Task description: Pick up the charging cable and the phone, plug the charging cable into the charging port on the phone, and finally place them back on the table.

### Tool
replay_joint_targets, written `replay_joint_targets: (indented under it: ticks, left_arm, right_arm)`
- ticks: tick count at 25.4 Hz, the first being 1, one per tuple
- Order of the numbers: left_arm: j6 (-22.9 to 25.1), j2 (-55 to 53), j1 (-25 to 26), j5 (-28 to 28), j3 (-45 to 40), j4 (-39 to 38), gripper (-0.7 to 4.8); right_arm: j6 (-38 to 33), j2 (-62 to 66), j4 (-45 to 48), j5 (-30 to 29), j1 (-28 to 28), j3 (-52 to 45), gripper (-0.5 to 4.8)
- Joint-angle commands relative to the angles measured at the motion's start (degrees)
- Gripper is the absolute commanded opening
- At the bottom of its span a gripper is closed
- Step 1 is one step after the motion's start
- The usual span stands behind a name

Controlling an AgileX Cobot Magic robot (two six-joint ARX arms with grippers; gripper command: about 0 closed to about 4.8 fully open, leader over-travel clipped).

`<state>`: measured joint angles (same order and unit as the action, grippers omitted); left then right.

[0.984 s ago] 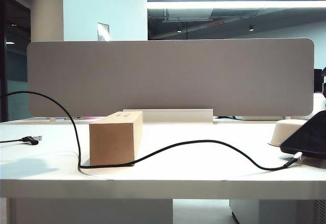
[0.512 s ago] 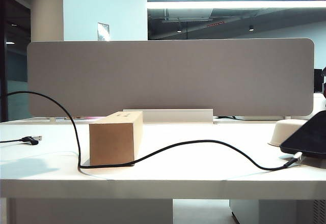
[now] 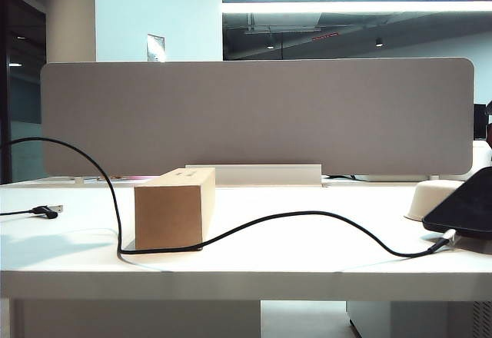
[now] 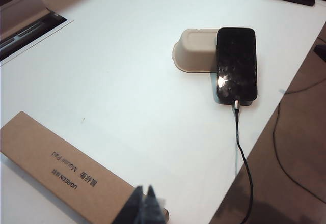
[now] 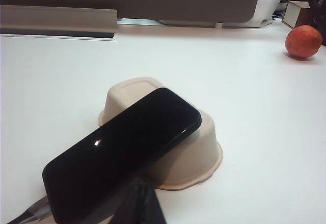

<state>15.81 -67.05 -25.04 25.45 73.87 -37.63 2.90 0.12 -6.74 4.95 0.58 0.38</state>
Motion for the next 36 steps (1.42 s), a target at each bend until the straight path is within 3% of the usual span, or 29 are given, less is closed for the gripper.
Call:
replay_joint_targets:
  ticks: [1,4,5,7,8,12,15,23,28,36]
  left_arm:
    - [0.07,0.13,0.07,0.37,0.22,0.44,-0.05]
    - [0.11,0.13,0.09,0.15,0.24,0.48,-0.05]
    - [2.73,0.13,0.15,-1.2,0.22,1.11,-0.05]
    - [4.66,-0.22,0.17,-4.76,0.2,2.27,-0.05]
    - [4.79,-1.16,0.15,-9.35,0.2,4.7,-0.05]
    - [5.09,-4.31,1.36,-15.52,-0.2,9.18,-0.05]
    - [2.34,-4.42,2.82,-14.51,-1.92,11.56,-0.05]
    - [2.8,-3.1,6.49,-13.84,-2.47,13.14,-0.05]
    - [2.56,3.93,9.79,-13.81,-10.14,22.12,-0.05]
    - [-1.73,24.39,21.84,-13.88,-36.39,34.12,-0.05]
  right_arm:
    - [0.33,-0.13,0.85,0.31,0.02,-0.35,-0.01]
    - [0.33,-0.13,0.85,0.28,0.02,-0.35,-0.01]
    - [0.33,-0.13,0.81,0.31,0.02,-0.35,-0.01]
    - [0.33,-0.13,0.83,0.31,0.02,-0.35,-0.01]
    - [0.33,-0.13,0.79,0.31,0.02,-0.35,-0.01]
    - [0.33,-0.13,0.79,0.28,0.02,-0.35,-0.01]
    - [0.33,-0.13,0.72,0.33,-0.02,-0.35,-0.01]
    - [0.31,-0.13,0.61,0.33,0.0,-0.33,-0.01]
    - [0.33,-0.13,0.39,0.28,-0.02,-0.33,-0.01]
    - [0.33,-0.13,0.5,0.07,0.02,-0.33,-0.01]
